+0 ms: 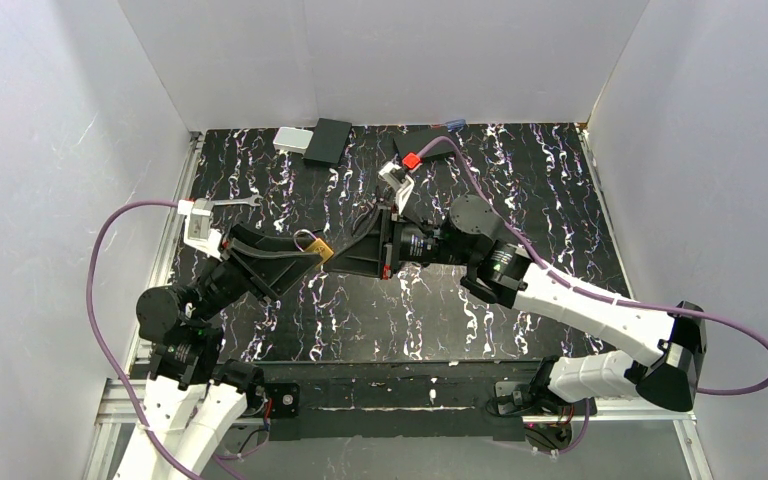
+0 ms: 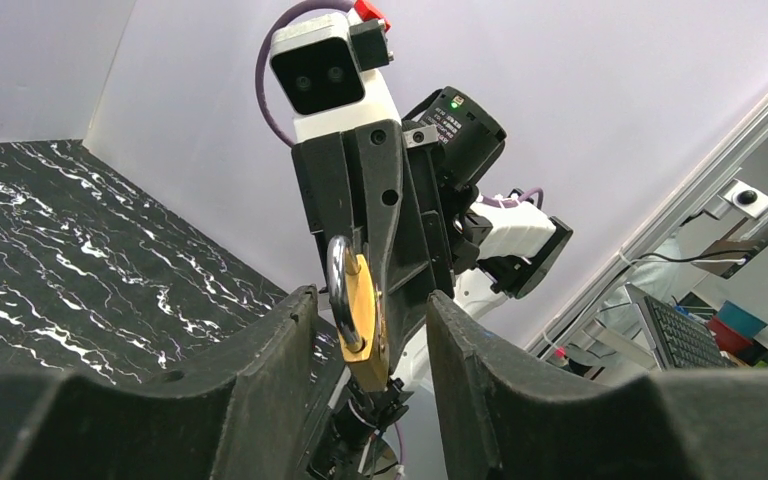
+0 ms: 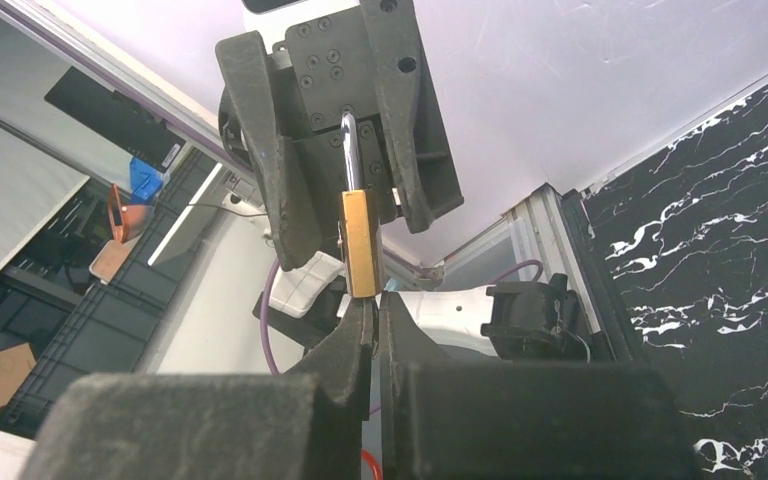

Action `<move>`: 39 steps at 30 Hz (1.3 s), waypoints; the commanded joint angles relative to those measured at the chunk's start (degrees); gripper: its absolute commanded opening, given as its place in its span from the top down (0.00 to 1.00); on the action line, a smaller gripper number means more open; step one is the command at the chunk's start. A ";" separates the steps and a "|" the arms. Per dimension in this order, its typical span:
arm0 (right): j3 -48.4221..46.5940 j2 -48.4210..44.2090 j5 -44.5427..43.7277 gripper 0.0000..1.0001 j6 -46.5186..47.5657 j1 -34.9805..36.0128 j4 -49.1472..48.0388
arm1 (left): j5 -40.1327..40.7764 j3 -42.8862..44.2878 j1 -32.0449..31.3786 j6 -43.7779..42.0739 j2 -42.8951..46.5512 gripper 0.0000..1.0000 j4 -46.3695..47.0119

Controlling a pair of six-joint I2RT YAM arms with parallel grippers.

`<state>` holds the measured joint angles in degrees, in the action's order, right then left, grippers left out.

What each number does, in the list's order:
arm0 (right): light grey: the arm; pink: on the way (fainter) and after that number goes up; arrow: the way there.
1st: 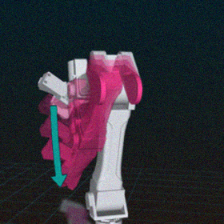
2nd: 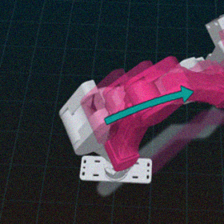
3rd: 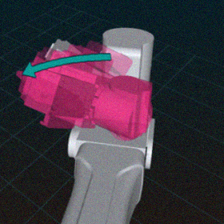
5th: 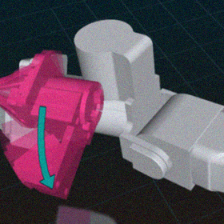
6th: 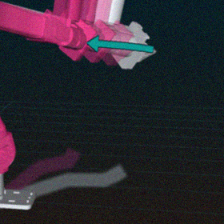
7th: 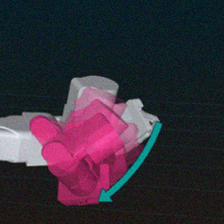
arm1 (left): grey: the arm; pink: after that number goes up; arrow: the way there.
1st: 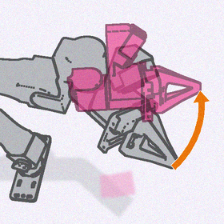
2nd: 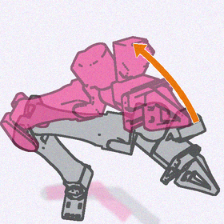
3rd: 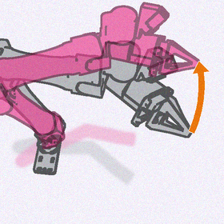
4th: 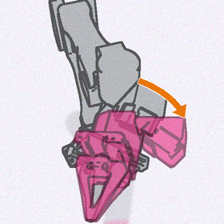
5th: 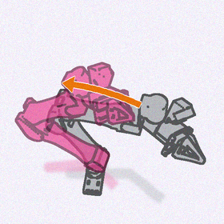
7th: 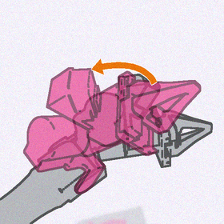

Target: Unlock with the key

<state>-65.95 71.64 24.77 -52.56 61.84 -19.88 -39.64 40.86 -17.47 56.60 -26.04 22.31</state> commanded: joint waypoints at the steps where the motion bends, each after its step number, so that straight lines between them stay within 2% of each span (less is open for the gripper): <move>1: -0.21 -1.39 -0.57 0.99 0.08 -0.14 -4.02 | -0.33 -0.08 -0.21 -0.35 0.34 0.60 1.49; 15: -0.84 -0.85 -0.96 0.99 0.58 -0.14 -4.80 | -2.20 0.82 -0.21 1.49 -2.37 0.74 2.31; 18: -0.62 -0.91 -1.28 0.99 1.49 -0.14 -5.11 | -1.58 0.44 -0.27 2.29 -2.90 0.82 3.11; 23: 0.37 -1.21 -2.70 0.99 3.42 -0.14 -5.42 | -0.96 -0.81 -0.28 3.72 -3.68 1.00 4.97; 31: 0.35 -1.61 -4.21 0.99 7.14 -0.16 -3.95 | -3.08 -2.14 -0.37 4.73 -5.67 1.00 6.06; 32: 0.12 -1.74 -4.69 0.90 8.01 -0.15 -3.15 | -2.82 -2.74 -0.38 5.01 -5.68 1.00 6.13; 35: -0.67 -1.76 -5.63 0.52 10.91 -0.14 -0.18 | -1.21 -4.82 -0.45 5.71 -4.91 1.00 6.34; 37: -1.15 -1.81 -6.10 0.43 12.38 -0.15 2.54 | 0.29 -6.25 -0.48 6.55 -4.45 1.00 6.74; 39: -0.84 -2.25 -6.35 0.41 13.71 -0.15 4.68 | 1.09 -6.97 -0.50 7.19 -4.73 1.00 7.43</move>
<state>-65.71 71.37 20.40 -43.31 61.43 -16.69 -40.10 35.24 -17.78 62.46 -30.74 27.81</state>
